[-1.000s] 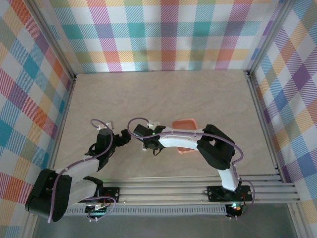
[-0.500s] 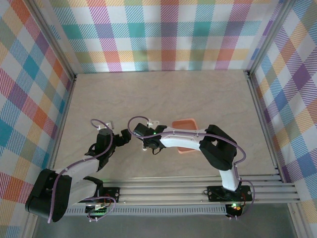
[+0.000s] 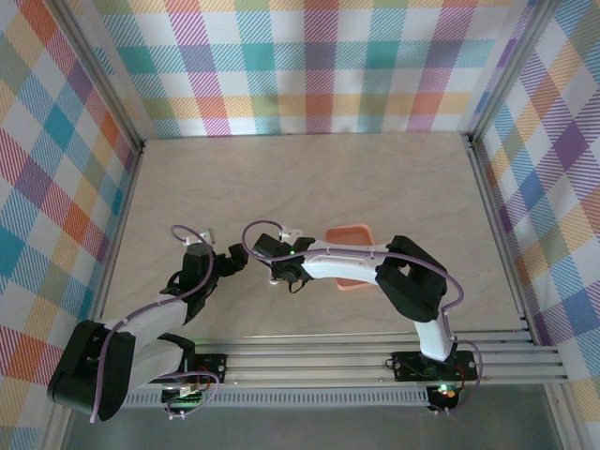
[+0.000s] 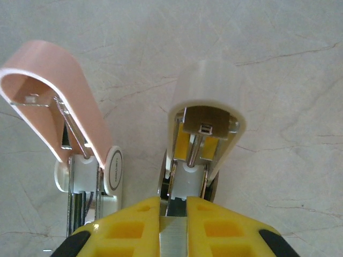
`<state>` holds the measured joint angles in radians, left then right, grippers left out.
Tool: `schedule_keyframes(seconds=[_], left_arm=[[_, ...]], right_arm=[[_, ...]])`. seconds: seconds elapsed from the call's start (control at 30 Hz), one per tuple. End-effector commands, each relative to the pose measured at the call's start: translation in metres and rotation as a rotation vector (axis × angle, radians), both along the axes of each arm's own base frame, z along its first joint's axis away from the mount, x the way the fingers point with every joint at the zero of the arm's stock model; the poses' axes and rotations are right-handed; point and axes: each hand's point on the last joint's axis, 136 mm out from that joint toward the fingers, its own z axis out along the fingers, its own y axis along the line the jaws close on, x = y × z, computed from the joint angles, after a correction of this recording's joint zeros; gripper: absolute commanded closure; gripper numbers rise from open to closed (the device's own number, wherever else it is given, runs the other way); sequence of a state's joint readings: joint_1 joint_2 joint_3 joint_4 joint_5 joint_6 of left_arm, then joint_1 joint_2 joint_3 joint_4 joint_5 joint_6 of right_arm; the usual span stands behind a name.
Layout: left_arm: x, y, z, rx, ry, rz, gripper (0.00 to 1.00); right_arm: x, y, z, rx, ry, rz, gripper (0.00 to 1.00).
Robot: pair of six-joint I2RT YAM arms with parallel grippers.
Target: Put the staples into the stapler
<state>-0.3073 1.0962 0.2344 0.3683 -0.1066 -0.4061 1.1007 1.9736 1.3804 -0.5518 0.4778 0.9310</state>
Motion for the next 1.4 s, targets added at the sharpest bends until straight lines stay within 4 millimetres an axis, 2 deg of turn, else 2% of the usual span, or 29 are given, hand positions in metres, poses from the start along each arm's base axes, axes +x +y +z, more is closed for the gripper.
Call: schedule_keyframes(seconds=[0.0,0.73,1.13,1.37], left_arm=[[0.003,-0.001,0.008,0.008,-0.027,0.0,0.0],[0.002,0.0,0.009,0.008,-0.03,0.004,0.0],[0.003,-0.001,0.009,0.008,-0.03,0.003,0.0],[0.003,-0.001,0.008,0.007,-0.029,0.001,0.0]], right_arm=[[-0.002,-0.001,-0.007,-0.015,0.028,-0.014,0.83],[-0.004,-0.02,-0.008,-0.109,0.03,-0.028,0.83],[0.002,0.001,0.015,0.013,-0.056,0.061,0.83],[0.002,-0.006,0.014,-0.022,-0.052,0.04,0.83]])
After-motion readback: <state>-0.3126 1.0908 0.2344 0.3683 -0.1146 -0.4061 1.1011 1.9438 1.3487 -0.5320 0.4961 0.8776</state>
